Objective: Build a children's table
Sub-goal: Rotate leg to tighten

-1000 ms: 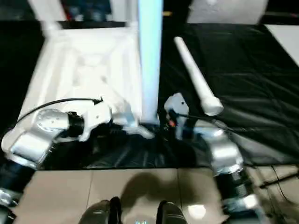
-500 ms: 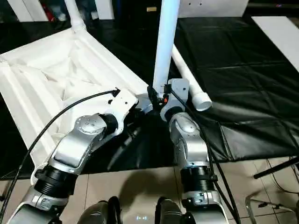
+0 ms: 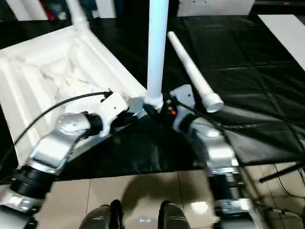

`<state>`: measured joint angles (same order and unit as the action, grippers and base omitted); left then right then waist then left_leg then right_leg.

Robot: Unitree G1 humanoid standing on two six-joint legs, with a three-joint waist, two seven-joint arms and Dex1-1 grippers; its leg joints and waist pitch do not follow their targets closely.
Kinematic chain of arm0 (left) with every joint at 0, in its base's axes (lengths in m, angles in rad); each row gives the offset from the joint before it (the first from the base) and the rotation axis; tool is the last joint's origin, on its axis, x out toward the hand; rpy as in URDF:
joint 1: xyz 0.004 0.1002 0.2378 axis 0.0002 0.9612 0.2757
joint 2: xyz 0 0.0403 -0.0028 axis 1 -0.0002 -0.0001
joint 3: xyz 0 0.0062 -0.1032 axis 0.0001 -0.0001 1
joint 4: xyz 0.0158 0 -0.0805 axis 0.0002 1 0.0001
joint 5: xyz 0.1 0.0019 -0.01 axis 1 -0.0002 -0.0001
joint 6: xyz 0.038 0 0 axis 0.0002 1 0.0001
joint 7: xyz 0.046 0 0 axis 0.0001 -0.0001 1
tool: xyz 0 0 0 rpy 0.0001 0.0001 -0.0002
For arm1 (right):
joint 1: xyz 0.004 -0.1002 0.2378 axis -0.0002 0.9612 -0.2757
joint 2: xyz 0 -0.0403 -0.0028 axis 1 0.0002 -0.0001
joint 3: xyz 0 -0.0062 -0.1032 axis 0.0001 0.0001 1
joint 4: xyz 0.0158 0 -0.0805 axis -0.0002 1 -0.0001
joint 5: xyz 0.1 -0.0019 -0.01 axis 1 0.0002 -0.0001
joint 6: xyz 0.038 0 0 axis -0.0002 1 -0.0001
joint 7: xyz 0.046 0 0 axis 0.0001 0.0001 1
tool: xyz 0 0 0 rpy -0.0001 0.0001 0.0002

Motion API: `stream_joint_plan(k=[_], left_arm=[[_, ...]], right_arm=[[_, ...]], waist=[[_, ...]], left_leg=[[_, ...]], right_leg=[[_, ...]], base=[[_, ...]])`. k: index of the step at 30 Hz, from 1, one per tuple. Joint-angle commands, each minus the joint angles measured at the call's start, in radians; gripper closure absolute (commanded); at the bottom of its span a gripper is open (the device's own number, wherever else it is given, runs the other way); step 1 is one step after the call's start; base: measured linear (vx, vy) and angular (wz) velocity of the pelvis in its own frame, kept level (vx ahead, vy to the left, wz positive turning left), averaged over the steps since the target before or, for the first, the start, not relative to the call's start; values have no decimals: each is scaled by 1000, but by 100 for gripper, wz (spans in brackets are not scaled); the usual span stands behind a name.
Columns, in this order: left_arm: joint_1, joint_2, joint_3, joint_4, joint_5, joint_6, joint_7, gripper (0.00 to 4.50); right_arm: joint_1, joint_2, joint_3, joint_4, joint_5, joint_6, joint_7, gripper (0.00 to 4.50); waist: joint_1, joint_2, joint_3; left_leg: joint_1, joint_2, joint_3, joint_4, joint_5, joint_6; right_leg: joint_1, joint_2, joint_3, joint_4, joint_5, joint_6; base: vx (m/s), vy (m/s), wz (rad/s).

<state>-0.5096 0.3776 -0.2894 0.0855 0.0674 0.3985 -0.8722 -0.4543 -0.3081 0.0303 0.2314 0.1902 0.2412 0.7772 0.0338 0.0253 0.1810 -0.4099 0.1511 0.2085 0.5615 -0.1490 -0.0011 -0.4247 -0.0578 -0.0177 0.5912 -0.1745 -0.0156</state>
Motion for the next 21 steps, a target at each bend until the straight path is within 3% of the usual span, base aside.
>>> stream_joint_plan(k=[1, 3, 10, 15, 21], left_arm=[[9, 30, -56, 11, -8, -67, -107, 450], [-5, 80, -82, 47, -12, -138, -196, 450], [-53, 133, -121, 137, -12, -261, -322, 450], [-81, 146, -147, 182, -6, -332, -390, 450], [-100, 136, -151, 215, -5, -363, -405, 450]], right_arm=[[-7, -33, 28, -6, 8, -31, 89, 6], [-15, -103, 73, -2, 3, -59, 212, 6], [-56, -159, 122, 55, 5, -98, 377, 6], [-106, -157, 140, 124, 4, -121, 420, 48], [-123, -153, 155, 161, -7, -136, 452, 109]], waist=[[3, -1, -80], [10, -1, -78], [22, -2, -79], [25, -3, -80], [26, -7, -81]], left_leg=[[42, 79, -37, -53, -146, 112], [45, 80, -36, -53, -163, 112], [45, 83, -36, -56, -190, 87], [46, 85, -35, -56, -189, 79], [43, 84, -34, -53, -167, 99]], right_leg=[[47, -85, 42, -58, -93, -274], [45, -84, 42, -59, -112, -274], [45, -90, 42, -58, -155, -288], [45, -91, 44, -57, -156, -293], [46, -91, 42, -54, -138, -300]], base=[[0, 0, 0], [0, 0, 0], [0, 0, 0], [0, 0, 0], [0, 0, 0]])
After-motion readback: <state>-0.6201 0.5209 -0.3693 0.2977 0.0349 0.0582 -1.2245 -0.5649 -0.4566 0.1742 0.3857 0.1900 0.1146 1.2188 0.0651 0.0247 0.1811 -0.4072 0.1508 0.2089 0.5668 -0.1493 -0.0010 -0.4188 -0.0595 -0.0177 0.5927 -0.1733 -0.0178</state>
